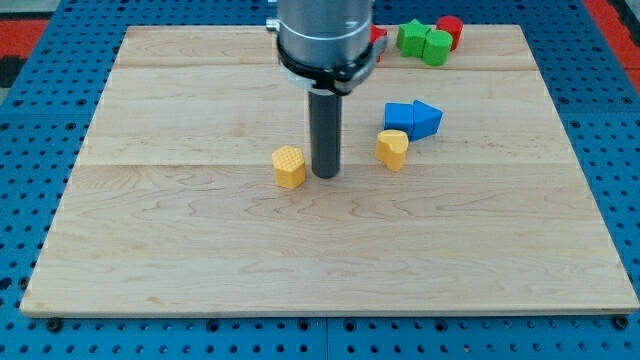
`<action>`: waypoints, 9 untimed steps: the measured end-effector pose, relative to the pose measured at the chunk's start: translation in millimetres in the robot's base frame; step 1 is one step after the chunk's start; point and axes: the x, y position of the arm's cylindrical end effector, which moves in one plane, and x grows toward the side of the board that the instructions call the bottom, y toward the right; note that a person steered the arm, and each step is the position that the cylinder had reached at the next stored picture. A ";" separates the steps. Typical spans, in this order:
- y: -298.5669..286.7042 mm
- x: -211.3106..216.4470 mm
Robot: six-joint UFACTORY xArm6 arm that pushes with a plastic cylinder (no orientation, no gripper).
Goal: Separate the blue cube from heart and triangle
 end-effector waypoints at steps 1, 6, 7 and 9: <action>52.8 9.7; 68.1 -50.9; 67.3 -58.6; 62.1 -92.2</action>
